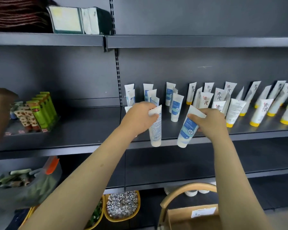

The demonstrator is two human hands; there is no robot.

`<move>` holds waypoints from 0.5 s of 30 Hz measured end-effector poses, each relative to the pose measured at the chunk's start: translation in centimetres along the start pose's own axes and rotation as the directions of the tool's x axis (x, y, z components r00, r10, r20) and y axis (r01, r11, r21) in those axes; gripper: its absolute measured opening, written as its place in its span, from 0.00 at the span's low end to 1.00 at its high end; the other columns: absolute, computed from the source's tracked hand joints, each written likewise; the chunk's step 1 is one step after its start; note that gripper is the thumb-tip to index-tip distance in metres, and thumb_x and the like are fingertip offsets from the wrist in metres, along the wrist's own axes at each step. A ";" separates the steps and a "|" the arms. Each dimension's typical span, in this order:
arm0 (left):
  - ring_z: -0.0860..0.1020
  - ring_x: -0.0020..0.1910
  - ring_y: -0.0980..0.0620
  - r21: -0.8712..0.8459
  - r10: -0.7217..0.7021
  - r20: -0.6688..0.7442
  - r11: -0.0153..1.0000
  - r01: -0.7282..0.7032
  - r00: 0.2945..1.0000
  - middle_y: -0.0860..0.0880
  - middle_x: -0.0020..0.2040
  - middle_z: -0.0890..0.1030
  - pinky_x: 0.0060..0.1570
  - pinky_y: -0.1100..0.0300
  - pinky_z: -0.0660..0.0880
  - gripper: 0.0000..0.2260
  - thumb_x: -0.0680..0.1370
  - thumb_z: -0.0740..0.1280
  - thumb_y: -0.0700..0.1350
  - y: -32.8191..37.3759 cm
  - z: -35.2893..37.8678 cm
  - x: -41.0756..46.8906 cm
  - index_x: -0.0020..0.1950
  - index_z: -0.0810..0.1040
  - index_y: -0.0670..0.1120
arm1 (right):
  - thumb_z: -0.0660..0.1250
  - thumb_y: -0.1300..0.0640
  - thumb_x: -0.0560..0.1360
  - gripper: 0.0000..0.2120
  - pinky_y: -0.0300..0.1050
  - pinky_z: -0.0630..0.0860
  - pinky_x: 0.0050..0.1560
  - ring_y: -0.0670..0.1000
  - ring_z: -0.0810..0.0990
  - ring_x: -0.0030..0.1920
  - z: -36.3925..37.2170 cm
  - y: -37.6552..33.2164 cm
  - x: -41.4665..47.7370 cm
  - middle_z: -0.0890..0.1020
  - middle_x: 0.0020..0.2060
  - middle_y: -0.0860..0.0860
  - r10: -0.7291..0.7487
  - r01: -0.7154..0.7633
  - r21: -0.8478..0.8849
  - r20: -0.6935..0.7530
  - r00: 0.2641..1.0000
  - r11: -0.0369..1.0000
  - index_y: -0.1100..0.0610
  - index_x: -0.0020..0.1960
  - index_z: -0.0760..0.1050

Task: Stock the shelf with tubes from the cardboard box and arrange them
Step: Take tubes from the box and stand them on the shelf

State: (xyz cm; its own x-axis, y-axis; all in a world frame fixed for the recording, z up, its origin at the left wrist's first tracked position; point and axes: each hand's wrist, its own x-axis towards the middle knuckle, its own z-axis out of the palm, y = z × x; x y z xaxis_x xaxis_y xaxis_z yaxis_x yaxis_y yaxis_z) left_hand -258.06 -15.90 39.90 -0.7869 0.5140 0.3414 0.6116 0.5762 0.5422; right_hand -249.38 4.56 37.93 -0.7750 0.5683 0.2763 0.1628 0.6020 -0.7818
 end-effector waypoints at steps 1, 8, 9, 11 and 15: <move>0.72 0.36 0.49 0.058 0.003 -0.005 0.998 -0.003 1.000 0.52 0.34 0.73 0.32 0.59 0.66 0.06 0.74 0.64 0.43 -0.1 0.5 1.4 0.38 0.73 0.45 | 0.68 0.52 0.75 0.06 0.45 0.76 0.39 0.52 0.80 0.42 0.3 0.3 1.5 0.81 0.42 0.53 -0.007 0.007 -0.016 0.010 1.000 1.000 0.54 0.47 0.79; 0.77 0.47 0.43 0.349 0.031 0.040 0.936 -0.043 0.999 0.45 0.49 0.77 0.39 0.55 0.71 0.09 0.77 0.61 0.46 -1.9 4.6 8.8 0.52 0.75 0.43 | 0.69 0.55 0.74 0.08 0.46 0.74 0.38 0.47 0.77 0.34 3.3 2.7 10.1 0.82 0.39 0.55 -0.059 0.067 -0.114 0.078 0.995 0.991 0.61 0.46 0.80; 0.77 0.47 0.43 0.364 0.029 0.054 0.930 -0.047 0.998 0.45 0.50 0.77 0.39 0.55 0.71 0.09 0.78 0.61 0.46 -2.2 5.0 9.3 0.53 0.75 0.43 | 0.69 0.55 0.74 0.09 0.44 0.73 0.37 0.46 0.76 0.34 3.6 3.0 10.8 0.82 0.39 0.55 -0.072 0.083 -0.125 0.092 0.993 0.989 0.61 0.46 0.81; 0.78 0.46 0.42 0.383 0.024 0.081 0.922 -0.053 0.996 0.45 0.50 0.77 0.39 0.55 0.73 0.09 0.78 0.61 0.46 -2.8 5.8 10.2 0.53 0.75 0.43 | 0.70 0.56 0.73 0.08 0.43 0.72 0.37 0.49 0.77 0.36 4.1 3.4 12.1 0.83 0.39 0.55 -0.100 0.119 -0.155 0.126 0.987 0.981 0.61 0.46 0.82; 0.78 0.46 0.42 0.412 0.006 0.096 0.910 -0.045 0.995 0.45 0.50 0.76 0.40 0.55 0.72 0.08 0.79 0.61 0.46 -3.7 6.8 11.1 0.53 0.75 0.43 | 0.70 0.56 0.73 0.07 0.42 0.70 0.35 0.50 0.76 0.35 5.2 4.0 13.6 0.83 0.38 0.55 -0.117 0.150 -0.188 0.176 0.977 0.971 0.60 0.43 0.82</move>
State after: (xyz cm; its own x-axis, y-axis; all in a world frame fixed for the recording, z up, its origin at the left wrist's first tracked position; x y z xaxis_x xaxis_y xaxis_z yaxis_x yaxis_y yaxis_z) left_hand -268.51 -7.97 36.50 -0.7717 0.5761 0.2694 0.6260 0.7628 0.1620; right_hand -262.45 11.78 35.66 -0.8840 0.3862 0.2634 0.1562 0.7751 -0.6123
